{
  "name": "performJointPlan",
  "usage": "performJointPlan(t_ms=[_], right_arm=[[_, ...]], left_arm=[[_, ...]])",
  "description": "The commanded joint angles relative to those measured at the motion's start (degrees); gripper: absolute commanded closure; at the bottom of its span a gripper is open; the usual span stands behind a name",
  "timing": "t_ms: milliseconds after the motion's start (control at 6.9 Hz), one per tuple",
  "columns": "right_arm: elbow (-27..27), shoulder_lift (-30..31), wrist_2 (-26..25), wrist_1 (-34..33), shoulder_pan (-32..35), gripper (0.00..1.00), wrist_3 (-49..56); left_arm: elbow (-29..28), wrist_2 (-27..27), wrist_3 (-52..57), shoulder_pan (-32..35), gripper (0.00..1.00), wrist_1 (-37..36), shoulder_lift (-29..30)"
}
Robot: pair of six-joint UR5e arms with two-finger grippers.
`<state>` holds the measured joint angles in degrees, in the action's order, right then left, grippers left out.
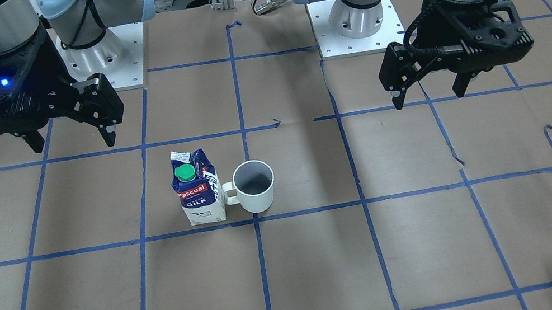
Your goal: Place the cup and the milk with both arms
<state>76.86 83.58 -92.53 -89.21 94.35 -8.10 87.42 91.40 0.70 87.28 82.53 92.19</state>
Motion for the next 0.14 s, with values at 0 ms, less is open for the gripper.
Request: performJointPlan(t_ms=[0], right_arm=[[0.0,0.0,0.7,0.0,0.1,0.0,0.0]], left_arm=[[0.5,0.0,0.0,0.0,0.0,0.0,0.1]])
